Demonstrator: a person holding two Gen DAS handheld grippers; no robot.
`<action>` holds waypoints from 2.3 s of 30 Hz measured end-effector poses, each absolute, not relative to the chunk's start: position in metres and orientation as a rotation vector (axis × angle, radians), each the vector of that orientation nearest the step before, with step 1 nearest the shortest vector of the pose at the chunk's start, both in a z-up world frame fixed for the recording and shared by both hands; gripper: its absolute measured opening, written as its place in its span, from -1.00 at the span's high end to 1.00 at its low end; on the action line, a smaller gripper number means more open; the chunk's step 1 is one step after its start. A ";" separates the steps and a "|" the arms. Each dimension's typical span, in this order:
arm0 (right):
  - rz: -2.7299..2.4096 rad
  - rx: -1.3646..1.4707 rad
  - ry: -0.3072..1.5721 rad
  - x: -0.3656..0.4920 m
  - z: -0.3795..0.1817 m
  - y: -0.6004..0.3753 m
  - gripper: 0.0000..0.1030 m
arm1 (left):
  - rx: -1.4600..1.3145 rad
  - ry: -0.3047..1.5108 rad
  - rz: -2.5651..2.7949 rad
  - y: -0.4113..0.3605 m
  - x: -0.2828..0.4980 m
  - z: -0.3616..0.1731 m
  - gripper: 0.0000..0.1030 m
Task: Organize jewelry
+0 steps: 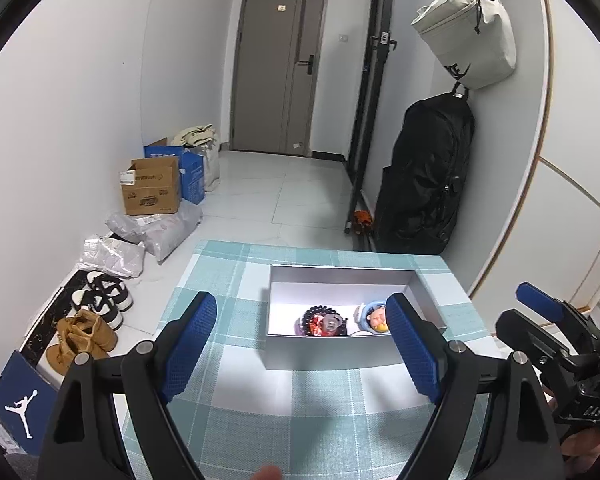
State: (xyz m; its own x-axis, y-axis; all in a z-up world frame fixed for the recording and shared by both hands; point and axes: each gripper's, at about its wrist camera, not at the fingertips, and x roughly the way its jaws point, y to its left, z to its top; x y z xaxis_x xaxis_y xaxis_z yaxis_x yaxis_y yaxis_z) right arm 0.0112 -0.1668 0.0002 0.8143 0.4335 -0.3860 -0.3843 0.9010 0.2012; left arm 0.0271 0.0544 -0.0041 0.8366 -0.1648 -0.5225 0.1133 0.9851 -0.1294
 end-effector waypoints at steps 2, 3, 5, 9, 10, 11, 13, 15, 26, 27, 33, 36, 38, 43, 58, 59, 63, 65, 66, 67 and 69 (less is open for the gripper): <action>0.440 0.120 0.441 0.011 0.000 -0.167 -0.97 | -0.097 0.564 -0.145 0.055 0.028 -0.004 -0.62; 0.442 0.123 0.442 0.011 0.000 -0.167 -0.97 | -0.100 0.567 -0.145 0.055 0.028 -0.004 -0.62; 0.444 0.126 0.444 0.011 0.000 -0.168 -0.98 | -0.102 0.570 -0.141 0.056 0.028 -0.005 -0.62; 0.439 0.126 0.444 0.011 0.000 -0.168 -0.98 | -0.106 0.570 -0.145 0.057 0.028 -0.004 -0.62; 0.438 0.127 0.443 0.011 0.000 -0.169 -0.98 | -0.104 0.567 -0.146 0.056 0.028 -0.004 -0.62; 0.438 0.128 0.442 0.011 0.000 -0.169 -0.98 | -0.101 0.565 -0.146 0.056 0.027 -0.004 -0.62; 0.436 0.129 0.440 0.010 0.000 -0.169 -0.99 | -0.097 0.564 -0.153 0.055 0.026 -0.004 -0.62; 0.435 0.129 0.442 0.010 0.000 -0.169 -0.99 | -0.093 0.565 -0.160 0.054 0.026 -0.004 -0.62; 0.441 0.130 0.439 0.009 0.001 -0.169 -0.99 | -0.087 0.567 -0.166 0.053 0.025 -0.003 -0.62; 0.441 0.128 0.440 0.009 0.001 -0.168 -0.99 | -0.087 0.566 -0.166 0.053 0.025 -0.003 -0.62; 0.442 0.132 0.445 0.010 0.000 -0.168 -1.00 | -0.087 0.568 -0.186 0.053 0.026 -0.003 -0.62; 0.441 0.133 0.445 0.010 0.000 -0.168 -1.00 | -0.089 0.568 -0.188 0.053 0.025 -0.003 -0.62; 0.442 0.132 0.447 0.011 0.000 -0.168 -1.00 | -0.089 0.568 -0.192 0.053 0.025 -0.003 -0.62; 0.443 0.130 0.449 0.011 0.000 -0.168 -1.00 | -0.082 0.561 -0.196 0.052 0.024 -0.003 -0.62; 0.439 0.125 0.459 0.012 -0.003 -0.165 -1.00 | -0.088 0.548 -0.204 0.051 0.024 0.000 -0.62; 0.438 0.123 0.458 0.013 -0.003 -0.164 -1.00 | -0.088 0.550 -0.206 0.051 0.025 0.000 -0.62; 0.437 0.126 0.463 0.013 -0.004 -0.164 -1.00 | -0.086 0.550 -0.214 0.049 0.025 0.001 -0.62; 0.437 0.124 0.461 0.013 -0.004 -0.164 -1.00 | -0.088 0.549 -0.220 0.049 0.025 0.001 -0.62; 0.438 0.123 0.461 0.013 -0.004 -0.164 -1.00 | -0.090 0.550 -0.220 0.050 0.025 0.001 -0.62; 0.439 0.123 0.462 0.013 -0.004 -0.164 -1.00 | -0.092 0.551 -0.220 0.050 0.025 0.001 -0.62; 0.439 0.121 0.463 0.013 -0.004 -0.163 -1.00 | -0.099 0.552 -0.223 0.051 0.025 0.001 -0.62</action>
State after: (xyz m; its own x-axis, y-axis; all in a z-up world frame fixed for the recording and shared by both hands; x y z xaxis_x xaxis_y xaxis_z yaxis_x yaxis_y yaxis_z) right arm 0.0129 -0.1632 -0.0044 0.8036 0.4360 -0.4052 -0.3821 0.8998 0.2105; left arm 0.0250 0.0510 0.0010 0.8280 -0.2360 -0.5087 0.1832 0.9712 -0.1525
